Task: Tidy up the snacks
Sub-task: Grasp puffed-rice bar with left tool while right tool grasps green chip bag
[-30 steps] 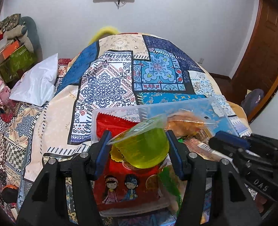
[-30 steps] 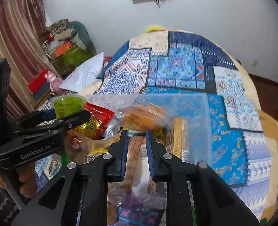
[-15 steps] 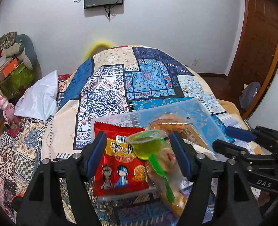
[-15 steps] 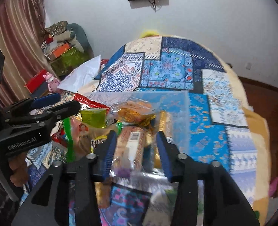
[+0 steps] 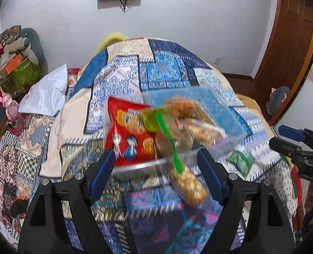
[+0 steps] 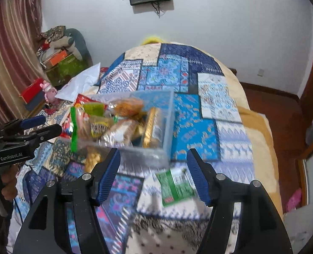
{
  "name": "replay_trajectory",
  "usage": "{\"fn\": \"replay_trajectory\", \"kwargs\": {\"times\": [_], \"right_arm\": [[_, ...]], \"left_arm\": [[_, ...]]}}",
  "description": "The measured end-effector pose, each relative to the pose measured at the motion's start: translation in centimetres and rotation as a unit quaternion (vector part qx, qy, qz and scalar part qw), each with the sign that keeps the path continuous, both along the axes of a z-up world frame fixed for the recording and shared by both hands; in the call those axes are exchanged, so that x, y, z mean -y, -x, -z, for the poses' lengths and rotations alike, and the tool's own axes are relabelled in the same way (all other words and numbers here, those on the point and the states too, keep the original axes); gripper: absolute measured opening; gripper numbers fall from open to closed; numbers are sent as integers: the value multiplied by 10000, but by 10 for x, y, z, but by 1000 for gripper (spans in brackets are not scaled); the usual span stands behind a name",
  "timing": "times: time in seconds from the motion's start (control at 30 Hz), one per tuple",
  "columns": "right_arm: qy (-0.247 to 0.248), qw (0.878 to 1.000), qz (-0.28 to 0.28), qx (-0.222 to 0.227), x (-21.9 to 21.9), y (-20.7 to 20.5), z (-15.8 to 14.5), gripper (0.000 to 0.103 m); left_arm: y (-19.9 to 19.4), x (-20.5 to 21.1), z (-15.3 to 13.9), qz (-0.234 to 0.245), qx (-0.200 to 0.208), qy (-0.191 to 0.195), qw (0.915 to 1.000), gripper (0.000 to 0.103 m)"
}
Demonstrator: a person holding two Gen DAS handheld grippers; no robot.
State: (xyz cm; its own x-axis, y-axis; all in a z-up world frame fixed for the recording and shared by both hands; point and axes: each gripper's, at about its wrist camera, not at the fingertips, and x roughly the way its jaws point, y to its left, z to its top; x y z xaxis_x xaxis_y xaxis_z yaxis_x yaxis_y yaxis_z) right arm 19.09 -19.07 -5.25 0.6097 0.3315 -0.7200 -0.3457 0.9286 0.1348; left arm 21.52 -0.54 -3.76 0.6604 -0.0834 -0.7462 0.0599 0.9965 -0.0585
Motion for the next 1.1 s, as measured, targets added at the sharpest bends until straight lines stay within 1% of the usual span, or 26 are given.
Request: {"fn": "replay_trajectory", "kwargs": {"times": [0.1,0.27,0.5,0.57,0.67,0.9,1.1], "right_arm": [[-7,9999,59,-91,9,9,7,62],[-8,9997,112,-213,21,23,17,62],[58,9988,146,-474,28,24,41,62],[78,9983,149,-561,29,20,49,62],[106,9976,155,-668,28,11,61,62],[60,9963,142,-842,23,-13,80,62],[142,9947,108,-1017,14,-30,99,62]], "left_arm": [[8,4,11,18,-156,-8,9999,79],[18,15,32,56,-435,86,9990,79],[11,33,62,127,-773,169,9968,79],[5,35,69,115,-845,191,9962,79],[-5,36,78,86,-947,330,9949,79],[-23,36,98,6,-1116,527,9924,79],[-31,39,109,7,-1115,585,9920,78]]}}
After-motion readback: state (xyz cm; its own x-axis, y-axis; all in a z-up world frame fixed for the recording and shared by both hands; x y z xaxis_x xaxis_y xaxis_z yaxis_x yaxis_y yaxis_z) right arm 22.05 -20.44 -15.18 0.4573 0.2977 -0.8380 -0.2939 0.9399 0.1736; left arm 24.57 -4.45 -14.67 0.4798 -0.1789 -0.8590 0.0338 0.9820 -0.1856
